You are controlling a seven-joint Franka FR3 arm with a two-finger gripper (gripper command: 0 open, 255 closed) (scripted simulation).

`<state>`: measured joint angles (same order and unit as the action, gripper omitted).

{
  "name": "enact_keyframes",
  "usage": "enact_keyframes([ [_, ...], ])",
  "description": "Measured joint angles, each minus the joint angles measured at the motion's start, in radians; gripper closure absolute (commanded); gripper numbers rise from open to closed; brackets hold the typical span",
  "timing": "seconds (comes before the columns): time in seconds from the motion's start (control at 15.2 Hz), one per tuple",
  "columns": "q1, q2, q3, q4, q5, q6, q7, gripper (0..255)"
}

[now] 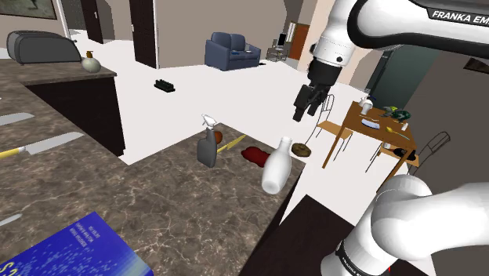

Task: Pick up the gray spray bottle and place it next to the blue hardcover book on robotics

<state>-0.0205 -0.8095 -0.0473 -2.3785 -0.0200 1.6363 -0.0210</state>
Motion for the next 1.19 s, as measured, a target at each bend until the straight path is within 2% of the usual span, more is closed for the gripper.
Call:
enact_keyframes([
  [0.2, 0.003, 0.042, 0.004, 0.007, 0.006, 0.034, 0.006, 0],
  [0.46, 0.014, 0.172, 0.014, 0.045, 0.022, 0.123, 0.025, 0],
  [1.19, 0.036, 0.599, 0.031, 0.270, 0.058, 0.321, 0.056, 0],
])
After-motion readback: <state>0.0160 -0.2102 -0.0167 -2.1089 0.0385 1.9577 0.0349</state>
